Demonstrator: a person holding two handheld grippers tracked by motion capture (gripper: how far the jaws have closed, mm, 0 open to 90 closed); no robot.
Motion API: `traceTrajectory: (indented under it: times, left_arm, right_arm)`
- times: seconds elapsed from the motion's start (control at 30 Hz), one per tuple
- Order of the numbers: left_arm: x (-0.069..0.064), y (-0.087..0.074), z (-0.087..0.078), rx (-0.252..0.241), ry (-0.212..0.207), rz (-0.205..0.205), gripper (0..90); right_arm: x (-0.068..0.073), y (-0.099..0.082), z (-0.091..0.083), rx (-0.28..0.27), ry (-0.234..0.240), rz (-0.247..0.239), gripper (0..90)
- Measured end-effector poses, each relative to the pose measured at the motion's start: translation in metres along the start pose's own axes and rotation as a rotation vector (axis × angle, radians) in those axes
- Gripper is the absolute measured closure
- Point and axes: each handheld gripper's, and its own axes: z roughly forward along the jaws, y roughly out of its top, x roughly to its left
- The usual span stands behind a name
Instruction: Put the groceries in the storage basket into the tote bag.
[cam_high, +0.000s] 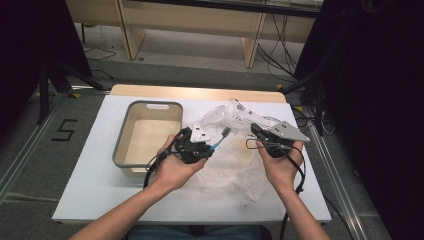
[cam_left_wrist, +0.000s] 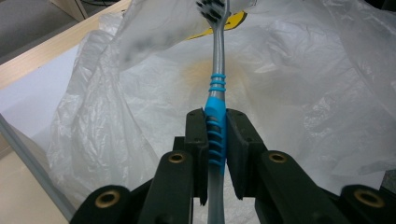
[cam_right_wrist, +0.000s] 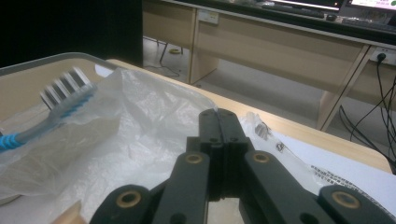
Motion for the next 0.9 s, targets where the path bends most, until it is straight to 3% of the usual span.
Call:
traceTrajectory:
  times: [0.9]
  left_arm:
    - [-0.004, 0.003, 0.024, 0.056, 0.002, 0.017, 79.2]
  right_arm:
    - [0.0, 0.0, 0.0, -0.001, 0.001, -0.002, 90.0]
